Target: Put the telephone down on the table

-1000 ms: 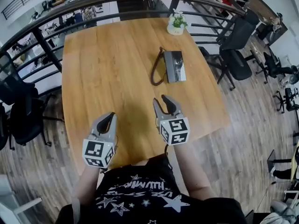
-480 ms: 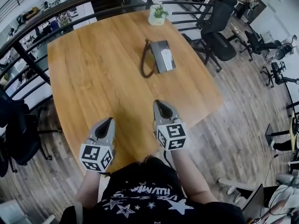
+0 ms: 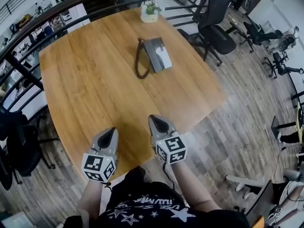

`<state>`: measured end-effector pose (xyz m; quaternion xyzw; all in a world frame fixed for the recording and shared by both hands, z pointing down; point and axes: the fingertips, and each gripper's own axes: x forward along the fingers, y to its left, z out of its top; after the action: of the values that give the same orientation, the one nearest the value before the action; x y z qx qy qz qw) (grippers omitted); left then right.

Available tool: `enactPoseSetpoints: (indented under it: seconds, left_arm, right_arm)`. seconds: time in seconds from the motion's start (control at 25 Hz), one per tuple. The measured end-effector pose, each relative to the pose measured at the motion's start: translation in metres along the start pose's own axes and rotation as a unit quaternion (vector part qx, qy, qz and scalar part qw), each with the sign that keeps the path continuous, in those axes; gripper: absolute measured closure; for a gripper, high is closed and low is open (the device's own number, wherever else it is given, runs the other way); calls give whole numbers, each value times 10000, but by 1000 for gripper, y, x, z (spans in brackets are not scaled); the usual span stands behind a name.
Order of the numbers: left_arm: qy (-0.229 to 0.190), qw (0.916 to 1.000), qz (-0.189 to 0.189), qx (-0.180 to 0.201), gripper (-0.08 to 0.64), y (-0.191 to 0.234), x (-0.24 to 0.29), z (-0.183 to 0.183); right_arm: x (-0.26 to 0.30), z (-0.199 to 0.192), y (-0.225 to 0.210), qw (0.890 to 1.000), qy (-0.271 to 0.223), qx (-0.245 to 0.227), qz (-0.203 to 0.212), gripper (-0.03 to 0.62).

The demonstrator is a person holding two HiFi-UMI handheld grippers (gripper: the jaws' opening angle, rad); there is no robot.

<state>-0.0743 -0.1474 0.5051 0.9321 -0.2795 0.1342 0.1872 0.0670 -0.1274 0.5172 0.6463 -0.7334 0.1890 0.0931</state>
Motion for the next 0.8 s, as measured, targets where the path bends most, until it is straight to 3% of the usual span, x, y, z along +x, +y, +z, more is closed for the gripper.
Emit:
enactPoseSetpoints:
  seconds: [0.32, 0.56, 0.8]
  left_arm:
    - [108, 9999, 67, -56, 558, -31, -28, -21]
    - [181, 9998, 1, 5, 558, -57, -63, -26]
    - [73, 9999, -75, 137, 558, -100, -94, -40]
  right_arm:
    - [-36, -28, 21, 9999, 150, 32, 46, 594]
    - [-75, -27, 44, 9999, 88, 86, 79, 594]
    - [-137, -42, 53, 10000, -39, 43, -60, 594]
